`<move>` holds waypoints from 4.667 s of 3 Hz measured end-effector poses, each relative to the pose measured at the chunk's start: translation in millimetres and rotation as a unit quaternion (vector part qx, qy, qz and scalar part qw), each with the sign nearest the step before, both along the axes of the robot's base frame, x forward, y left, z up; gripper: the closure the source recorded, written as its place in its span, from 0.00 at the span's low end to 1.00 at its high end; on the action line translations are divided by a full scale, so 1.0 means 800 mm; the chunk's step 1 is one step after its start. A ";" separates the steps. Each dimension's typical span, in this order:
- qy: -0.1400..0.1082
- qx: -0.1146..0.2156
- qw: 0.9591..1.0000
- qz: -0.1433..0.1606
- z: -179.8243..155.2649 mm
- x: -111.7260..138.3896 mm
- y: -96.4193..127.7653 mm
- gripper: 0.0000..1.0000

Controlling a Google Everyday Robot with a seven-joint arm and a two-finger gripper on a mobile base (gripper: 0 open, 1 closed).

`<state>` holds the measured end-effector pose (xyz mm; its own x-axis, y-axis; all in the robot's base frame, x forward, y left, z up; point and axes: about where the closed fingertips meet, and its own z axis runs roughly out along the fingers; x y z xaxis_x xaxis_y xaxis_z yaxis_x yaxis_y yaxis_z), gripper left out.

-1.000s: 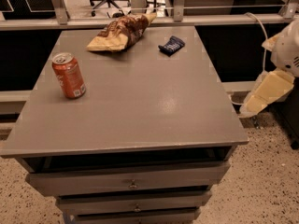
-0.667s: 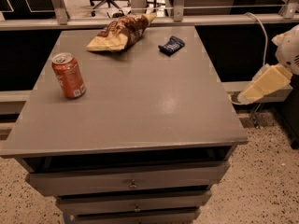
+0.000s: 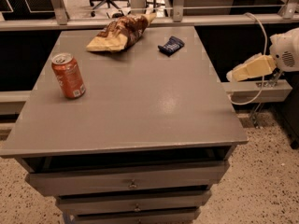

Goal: Move rxbar blueberry near coke can

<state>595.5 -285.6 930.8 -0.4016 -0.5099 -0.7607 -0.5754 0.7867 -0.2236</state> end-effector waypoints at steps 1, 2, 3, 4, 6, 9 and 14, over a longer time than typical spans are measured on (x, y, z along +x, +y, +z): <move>-0.009 0.033 0.999 -0.003 -0.007 0.034 0.012 0.00; -0.010 0.037 0.999 -0.003 -0.009 0.038 0.013 0.00; -0.011 0.045 0.999 -0.012 -0.013 0.041 0.017 0.00; -0.024 0.077 0.996 -0.037 -0.021 0.058 0.031 0.00; -0.063 0.116 0.990 -0.040 -0.030 0.125 0.074 0.00; -0.076 0.109 0.991 -0.023 -0.097 0.214 0.100 0.00; -0.077 0.162 0.984 0.022 -0.014 0.284 0.176 0.00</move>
Offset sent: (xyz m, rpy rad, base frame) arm 0.0252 0.0090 -0.0054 0.0612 -0.0173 -0.0048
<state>822.3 -145.1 919.5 -0.2510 -0.2459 -0.9362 -0.5893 0.8061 -0.0537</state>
